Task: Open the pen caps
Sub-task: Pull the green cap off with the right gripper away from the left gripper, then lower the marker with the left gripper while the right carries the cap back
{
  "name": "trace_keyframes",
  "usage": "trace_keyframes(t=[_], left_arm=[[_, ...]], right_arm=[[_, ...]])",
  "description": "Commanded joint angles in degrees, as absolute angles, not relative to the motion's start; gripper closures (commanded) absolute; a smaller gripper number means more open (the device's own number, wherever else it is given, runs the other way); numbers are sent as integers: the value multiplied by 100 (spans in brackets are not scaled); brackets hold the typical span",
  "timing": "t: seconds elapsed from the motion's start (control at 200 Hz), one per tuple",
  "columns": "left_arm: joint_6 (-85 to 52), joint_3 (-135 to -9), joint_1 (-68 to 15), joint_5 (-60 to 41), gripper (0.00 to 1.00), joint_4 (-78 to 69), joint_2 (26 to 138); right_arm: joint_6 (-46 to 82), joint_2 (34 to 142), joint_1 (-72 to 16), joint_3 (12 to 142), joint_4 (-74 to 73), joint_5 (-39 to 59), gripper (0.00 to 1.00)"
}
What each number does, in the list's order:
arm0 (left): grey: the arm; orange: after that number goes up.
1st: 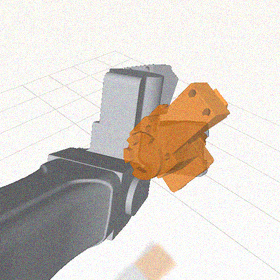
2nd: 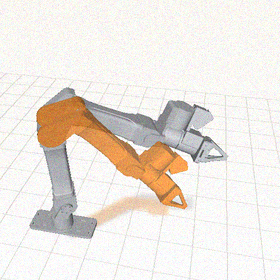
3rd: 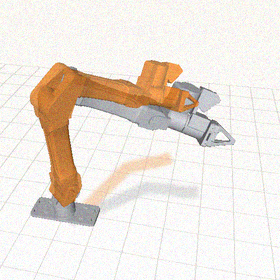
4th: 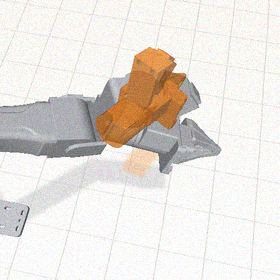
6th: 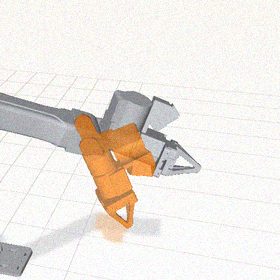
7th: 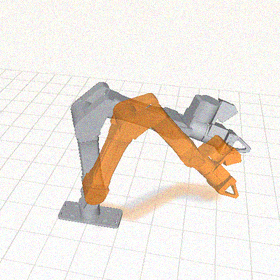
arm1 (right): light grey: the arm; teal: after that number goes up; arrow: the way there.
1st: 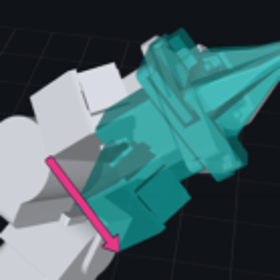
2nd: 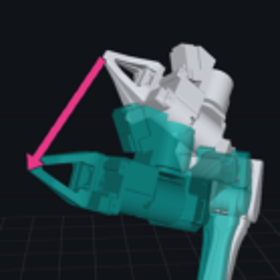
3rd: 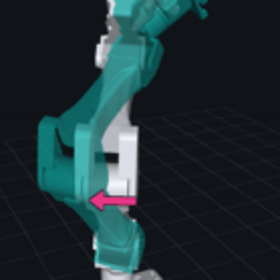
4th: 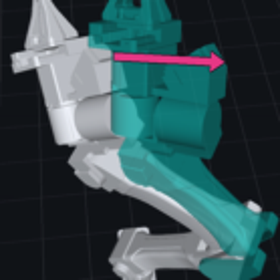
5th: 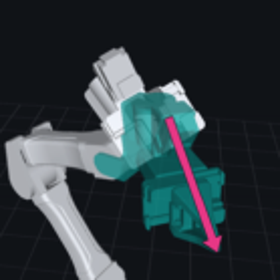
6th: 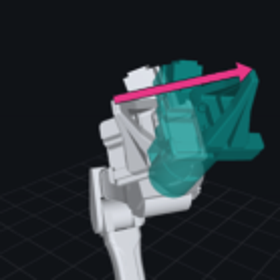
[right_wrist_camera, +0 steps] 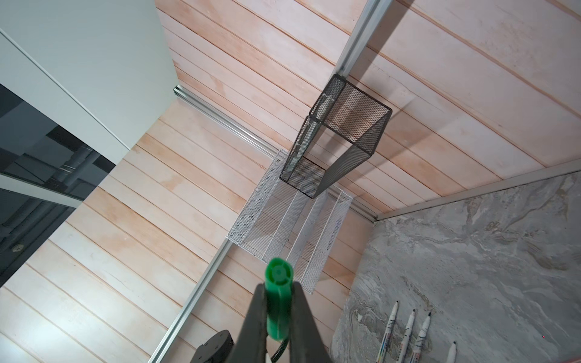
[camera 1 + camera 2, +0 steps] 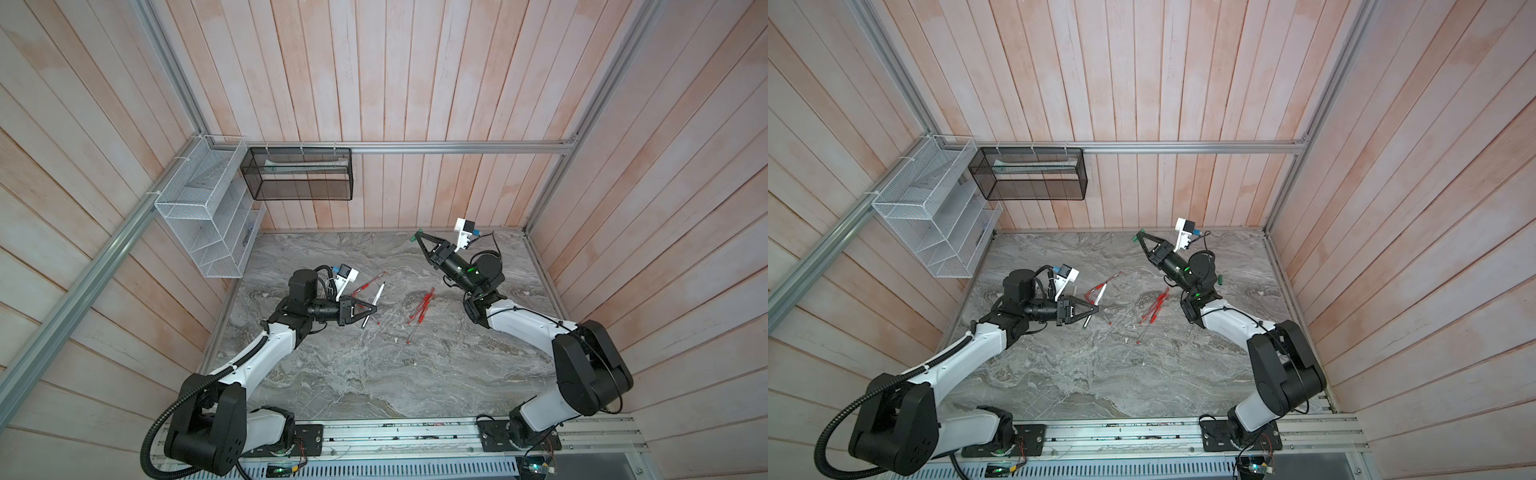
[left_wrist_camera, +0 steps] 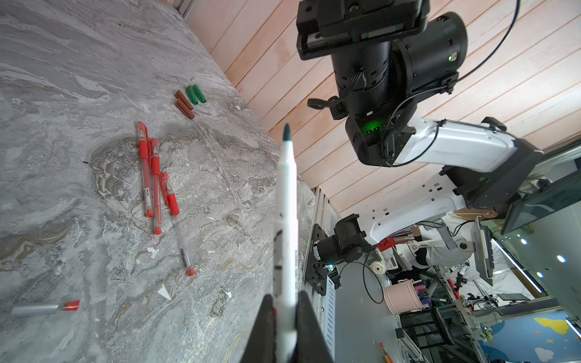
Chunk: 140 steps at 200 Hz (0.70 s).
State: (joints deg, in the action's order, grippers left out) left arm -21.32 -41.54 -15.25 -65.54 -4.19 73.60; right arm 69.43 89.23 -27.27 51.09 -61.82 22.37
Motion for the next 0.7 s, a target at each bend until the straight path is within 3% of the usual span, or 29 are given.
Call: trace_keyframes(t=[0.0, 0.485, 0.695], left_arm=[[-1808, -4254, -1503, -6394, 100, -172, 7289], [-801, -4978, -889, -2824, 100, 1158, 7723], [-615, -5174, -880, -1920, 100, 1440, 8203]], right_arm=[[6996, 8693, -2591, 4942, -6304, 2272, 100], [4810, 6647, -1986, 4584, -2625, 1939, 100], [4401, 5884, -1918, 4558, -1599, 1728, 100]])
